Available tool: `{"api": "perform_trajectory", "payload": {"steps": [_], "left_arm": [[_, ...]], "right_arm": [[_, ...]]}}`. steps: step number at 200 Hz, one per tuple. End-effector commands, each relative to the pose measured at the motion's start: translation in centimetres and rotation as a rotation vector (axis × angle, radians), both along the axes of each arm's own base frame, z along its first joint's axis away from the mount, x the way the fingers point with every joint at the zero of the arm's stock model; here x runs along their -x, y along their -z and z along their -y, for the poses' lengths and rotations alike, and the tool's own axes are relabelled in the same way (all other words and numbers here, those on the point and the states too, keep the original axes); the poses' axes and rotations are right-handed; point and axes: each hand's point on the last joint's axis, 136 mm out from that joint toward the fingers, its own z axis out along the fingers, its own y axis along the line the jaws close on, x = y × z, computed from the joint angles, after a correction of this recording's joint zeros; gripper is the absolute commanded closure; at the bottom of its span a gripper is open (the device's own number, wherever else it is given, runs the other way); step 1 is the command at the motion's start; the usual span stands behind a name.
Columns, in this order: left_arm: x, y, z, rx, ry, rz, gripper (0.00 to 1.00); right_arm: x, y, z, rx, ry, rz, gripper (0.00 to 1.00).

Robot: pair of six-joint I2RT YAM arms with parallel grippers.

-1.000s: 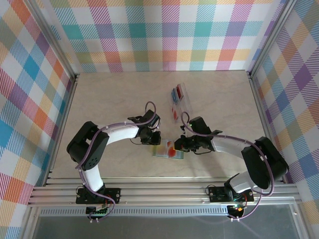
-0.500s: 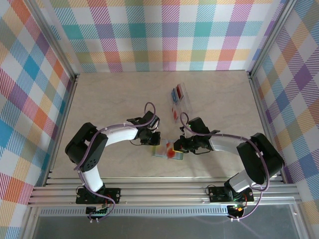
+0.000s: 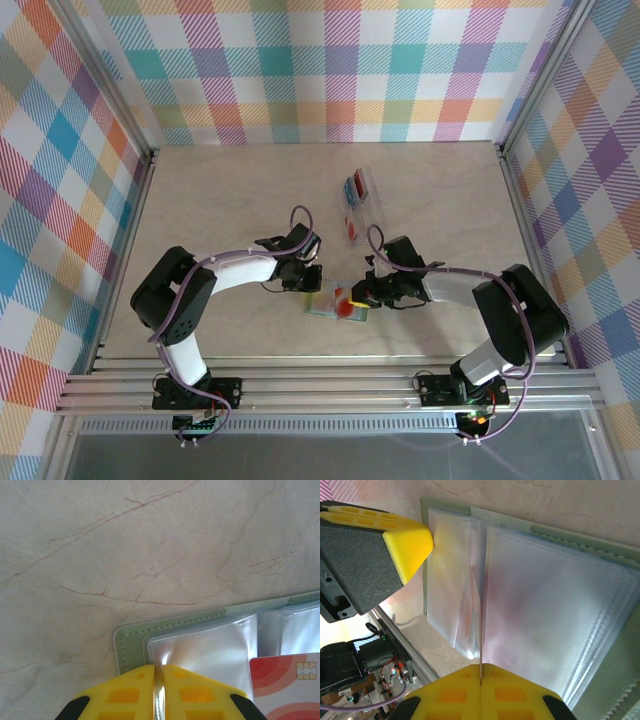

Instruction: Put the credit cards into the card holder

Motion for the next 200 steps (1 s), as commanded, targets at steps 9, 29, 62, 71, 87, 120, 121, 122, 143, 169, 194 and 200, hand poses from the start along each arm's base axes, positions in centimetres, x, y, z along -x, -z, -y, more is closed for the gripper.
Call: {"api": "perform_trajectory", "payload": {"steps": [9, 29, 62, 71, 87, 120, 121, 122, 143, 169, 194, 200], "left_arm": [[2.1, 2.6, -2.2, -0.107, -0.011, -0.073, 0.88], [2.1, 2.6, -2.1, -0.103, -0.007, -0.074, 0.88], [2.2, 2.6, -2.1, -0.099, -0.009, -0.076, 0.89], [2.2, 2.6, -2.2, -0.102, -0.010, -0.075, 0.89], [2.2, 2.5, -2.1, -0.098, -0.010, -0.075, 0.89], [2.2, 2.4, -2.0, -0.092, -0.008, -0.076, 0.89], [2.2, 2.5, -2.0, -0.092, -0.008, -0.076, 0.89], [2.2, 2.5, -2.0, -0.092, -0.009, -0.077, 0.89], [2.2, 2.4, -2.0, -0.089, -0.008, -0.075, 0.89], [2.2, 2.5, -2.0, -0.091, -0.010, -0.077, 0.89], [2.4, 2.8, -1.9, -0.086, -0.010, -0.090, 0.89], [2.3, 2.8, -1.8, -0.083, -0.012, -0.090, 0.89]], "right_arm": [[0.9, 1.1, 0.2, 0.001, 0.003, -0.073, 1.00], [0.8, 1.4, 0.0, -0.010, 0.006, -0.092, 1.00], [0.5, 1.7, -0.3, -0.034, 0.024, -0.128, 1.00], [0.4, 1.7, -0.3, -0.036, 0.029, -0.131, 1.00], [0.4, 1.6, -0.1, -0.033, 0.040, -0.139, 1.00], [0.9, 1.8, 0.5, -0.012, 0.055, -0.153, 1.00], [0.9, 1.8, 0.5, -0.012, 0.055, -0.155, 1.00], [0.9, 1.8, 0.5, -0.013, 0.056, -0.154, 1.00], [0.2, 1.9, 0.3, -0.011, 0.073, -0.140, 1.00], [-1.0, 1.7, 0.1, -0.004, 0.091, -0.107, 1.00], [-1.9, 1.6, -0.1, -0.005, 0.111, -0.082, 1.00], [-2.0, 1.6, -0.2, -0.007, 0.115, -0.076, 1.00]]}}
